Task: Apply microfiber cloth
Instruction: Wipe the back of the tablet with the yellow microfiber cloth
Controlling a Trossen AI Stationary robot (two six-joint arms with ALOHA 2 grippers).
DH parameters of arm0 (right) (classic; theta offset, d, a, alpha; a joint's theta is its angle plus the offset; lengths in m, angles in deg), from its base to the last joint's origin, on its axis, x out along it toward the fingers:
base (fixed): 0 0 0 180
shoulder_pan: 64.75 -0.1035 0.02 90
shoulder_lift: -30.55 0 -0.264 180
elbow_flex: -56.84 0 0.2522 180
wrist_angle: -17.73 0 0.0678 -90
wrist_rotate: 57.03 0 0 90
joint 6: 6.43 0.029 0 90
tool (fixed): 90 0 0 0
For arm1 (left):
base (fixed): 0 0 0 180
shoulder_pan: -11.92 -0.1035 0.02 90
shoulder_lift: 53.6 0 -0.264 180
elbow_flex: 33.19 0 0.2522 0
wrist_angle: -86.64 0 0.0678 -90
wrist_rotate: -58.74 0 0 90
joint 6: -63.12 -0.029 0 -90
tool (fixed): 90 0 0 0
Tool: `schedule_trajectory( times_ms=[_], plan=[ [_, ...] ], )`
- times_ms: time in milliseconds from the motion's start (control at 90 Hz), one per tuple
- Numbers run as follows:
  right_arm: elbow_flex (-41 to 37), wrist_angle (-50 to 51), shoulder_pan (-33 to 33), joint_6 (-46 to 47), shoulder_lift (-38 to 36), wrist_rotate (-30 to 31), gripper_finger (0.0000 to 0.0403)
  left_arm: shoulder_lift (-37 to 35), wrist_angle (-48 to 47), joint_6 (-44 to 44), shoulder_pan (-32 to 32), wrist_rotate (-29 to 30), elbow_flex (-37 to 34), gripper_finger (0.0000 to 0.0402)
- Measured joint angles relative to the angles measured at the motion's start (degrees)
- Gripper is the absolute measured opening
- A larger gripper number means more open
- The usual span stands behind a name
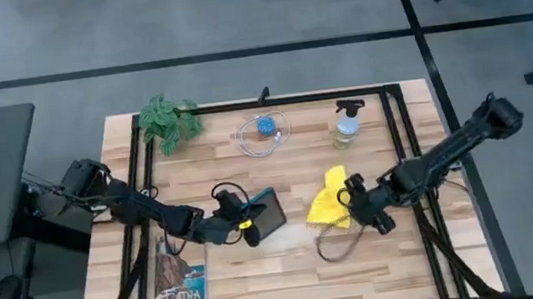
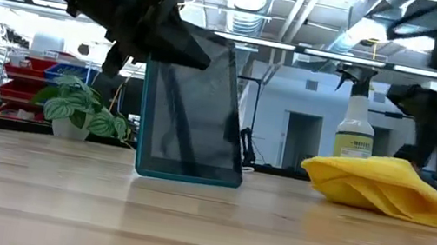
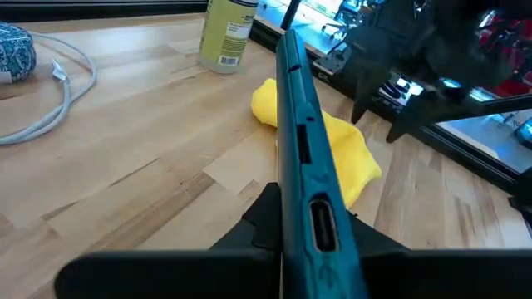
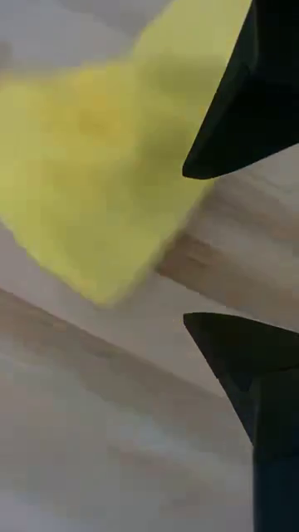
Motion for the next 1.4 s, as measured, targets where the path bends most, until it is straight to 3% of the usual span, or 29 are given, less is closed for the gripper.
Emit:
schedule_trajectory(
  times_ms=[322,500,733,933,1256,1400],
  plan=[
    [-1.7,-3.0,-6.6,-0.9,11.0,17.7,0.0261,0.0,-0.2,-0.2,0.1,0.0,0.0,0.0007],
    [-1.8,-3.6,-10.5,-0.3,11.9,22.9,0.0260,0.0,-0.2,-0.3,0.1,-0.1,0.0,0.0007],
    [-2.1,-3.9,-16.4,4.1,7.5,24.7,0.0260,0.0,-0.2,-0.4,0.1,-0.1,0.0,0.0007],
    [-2.7,-7.0,-17.4,6.1,6.5,25.3,0.0260,0.0,-0.1,-0.4,0.1,-0.1,0.0,0.0007],
    [-2.7,-16.7,-14.5,-4.0,8.0,24.2,0.0260,0.0,-0.2,-0.6,0.1,-0.1,0.0,0.0007],
    [-2.7,-21.5,-13.3,-16.2,8.5,24.3,0.0260,0.0,-0.3,-0.6,0.1,-0.1,0.0,0.0007]
  ],
)
